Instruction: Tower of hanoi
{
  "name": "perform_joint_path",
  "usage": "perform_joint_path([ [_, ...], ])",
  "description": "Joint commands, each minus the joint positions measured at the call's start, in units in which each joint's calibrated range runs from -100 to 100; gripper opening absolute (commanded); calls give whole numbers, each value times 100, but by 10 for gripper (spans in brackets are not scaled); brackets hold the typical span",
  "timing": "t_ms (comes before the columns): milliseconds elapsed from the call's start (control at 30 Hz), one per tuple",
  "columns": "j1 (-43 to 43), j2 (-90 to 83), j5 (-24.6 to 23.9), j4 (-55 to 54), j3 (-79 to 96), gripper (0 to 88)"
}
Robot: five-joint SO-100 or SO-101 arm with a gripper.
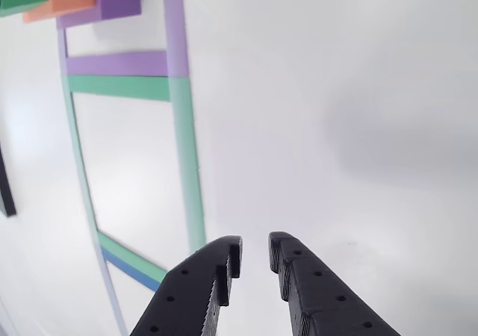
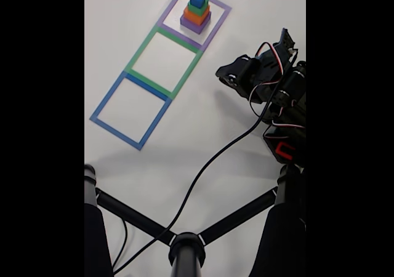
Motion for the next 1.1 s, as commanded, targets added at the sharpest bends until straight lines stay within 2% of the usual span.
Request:
perform_joint_path([
  [0,64,43,769,-174,-109,0],
  [133,80,412,1376,-158,-627,0],
  [333,26,1454,1964,-190,-1790,0],
  [400,34,1710,2387,-158,-2208,0],
  [533,141,2287,3692,-52,-3135,0],
  [867,575,3120,8196,126,-4825,0],
  [933,629,3329,9758,271,-5243,0],
  [967,644,3449,10732,409,-5498,0],
  [1000,674,3609,11357,595,-5816,0],
  [1067,735,3922,11725,1000,-6470,0],
])
